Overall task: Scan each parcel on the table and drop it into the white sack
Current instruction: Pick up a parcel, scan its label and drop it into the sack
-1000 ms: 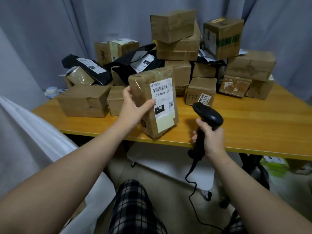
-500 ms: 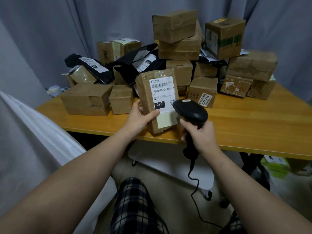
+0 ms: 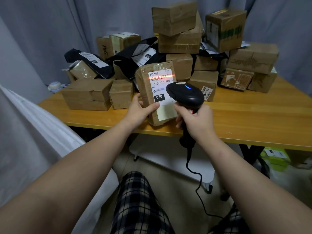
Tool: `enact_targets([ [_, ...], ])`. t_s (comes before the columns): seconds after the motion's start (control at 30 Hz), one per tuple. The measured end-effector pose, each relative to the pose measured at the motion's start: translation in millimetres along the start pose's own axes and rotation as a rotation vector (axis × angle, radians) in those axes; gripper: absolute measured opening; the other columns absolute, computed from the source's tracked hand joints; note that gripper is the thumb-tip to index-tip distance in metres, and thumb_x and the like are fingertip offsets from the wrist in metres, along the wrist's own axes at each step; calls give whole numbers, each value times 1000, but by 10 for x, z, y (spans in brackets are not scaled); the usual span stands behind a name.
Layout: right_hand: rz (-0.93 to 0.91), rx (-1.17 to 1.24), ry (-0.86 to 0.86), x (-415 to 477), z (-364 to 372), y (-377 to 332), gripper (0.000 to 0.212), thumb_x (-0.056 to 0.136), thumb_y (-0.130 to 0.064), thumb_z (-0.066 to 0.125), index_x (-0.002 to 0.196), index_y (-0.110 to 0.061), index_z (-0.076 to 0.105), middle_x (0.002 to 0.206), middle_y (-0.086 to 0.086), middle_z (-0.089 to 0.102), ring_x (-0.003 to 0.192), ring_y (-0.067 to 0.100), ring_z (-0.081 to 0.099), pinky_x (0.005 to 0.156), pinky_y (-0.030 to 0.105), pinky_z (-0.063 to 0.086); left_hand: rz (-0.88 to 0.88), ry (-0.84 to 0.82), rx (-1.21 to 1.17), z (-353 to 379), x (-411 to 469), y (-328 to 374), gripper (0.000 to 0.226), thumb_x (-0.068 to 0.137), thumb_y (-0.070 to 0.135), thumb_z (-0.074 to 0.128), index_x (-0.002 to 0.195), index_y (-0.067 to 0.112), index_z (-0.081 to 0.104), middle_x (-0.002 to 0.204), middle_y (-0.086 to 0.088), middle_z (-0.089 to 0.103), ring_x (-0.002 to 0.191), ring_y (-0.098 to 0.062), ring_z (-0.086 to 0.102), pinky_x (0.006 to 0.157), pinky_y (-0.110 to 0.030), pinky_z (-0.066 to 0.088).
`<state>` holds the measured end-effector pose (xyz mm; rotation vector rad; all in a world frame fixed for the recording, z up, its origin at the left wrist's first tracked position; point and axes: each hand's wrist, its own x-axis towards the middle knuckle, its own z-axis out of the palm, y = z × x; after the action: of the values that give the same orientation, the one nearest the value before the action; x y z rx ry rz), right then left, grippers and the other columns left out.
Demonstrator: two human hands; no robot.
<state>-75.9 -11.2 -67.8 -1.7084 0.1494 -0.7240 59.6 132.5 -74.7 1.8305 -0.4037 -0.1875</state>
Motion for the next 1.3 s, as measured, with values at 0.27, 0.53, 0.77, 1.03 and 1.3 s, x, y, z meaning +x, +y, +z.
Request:
enact_targets([
  [0.27, -11, 29, -1, 0, 14, -20, 19, 85, -27, 70, 77, -10, 67, 54, 6, 62, 47, 23, 62, 55, 33, 50, 44, 37, -26, 25, -73, 27, 89, 76, 32, 79, 146, 20, 24, 116, 3, 55, 113, -19, 56, 98, -44, 49],
  [0.53, -50, 107, -100, -99, 335, -278, 28, 76, -31, 69, 74, -3, 65, 56, 11, 60, 44, 19, 60, 48, 29, 47, 162, 167, -146, -201, -426, 201, 85, 80, 21, 77, 147, 16, 24, 119, 4, 53, 102, -10, 63, 72, -14, 53],
  [0.77, -3, 119, -465, -373, 1119, -283, 10, 84, -13, 71, 79, -18, 64, 56, -6, 63, 50, 9, 61, 48, 23, 48, 102, 361, -67, -1177, -1084, -318, 92, 71, 24, 81, 146, 19, 26, 121, 10, 51, 105, -6, 60, 80, -22, 55],
  [1.03, 137, -269, -798, -783, 2323, 304, 22, 79, -38, 74, 79, -21, 60, 69, 2, 66, 67, 21, 67, 66, 42, 55, -326, 802, 84, -2364, -1729, -1846, 84, 65, 40, 86, 122, 15, 29, 122, -2, 52, 108, -15, 57, 93, -45, 51],
  [1.3, -68, -609, -1170, -912, 3064, 935, 37, 86, -16, 61, 61, -25, 36, 58, -6, 39, 56, 11, 41, 66, 32, 39, -710, 471, 731, -2453, -1898, -3024, 85, 70, 48, 78, 131, 9, 32, 125, -16, 43, 111, -39, 49, 87, -50, 48],
])
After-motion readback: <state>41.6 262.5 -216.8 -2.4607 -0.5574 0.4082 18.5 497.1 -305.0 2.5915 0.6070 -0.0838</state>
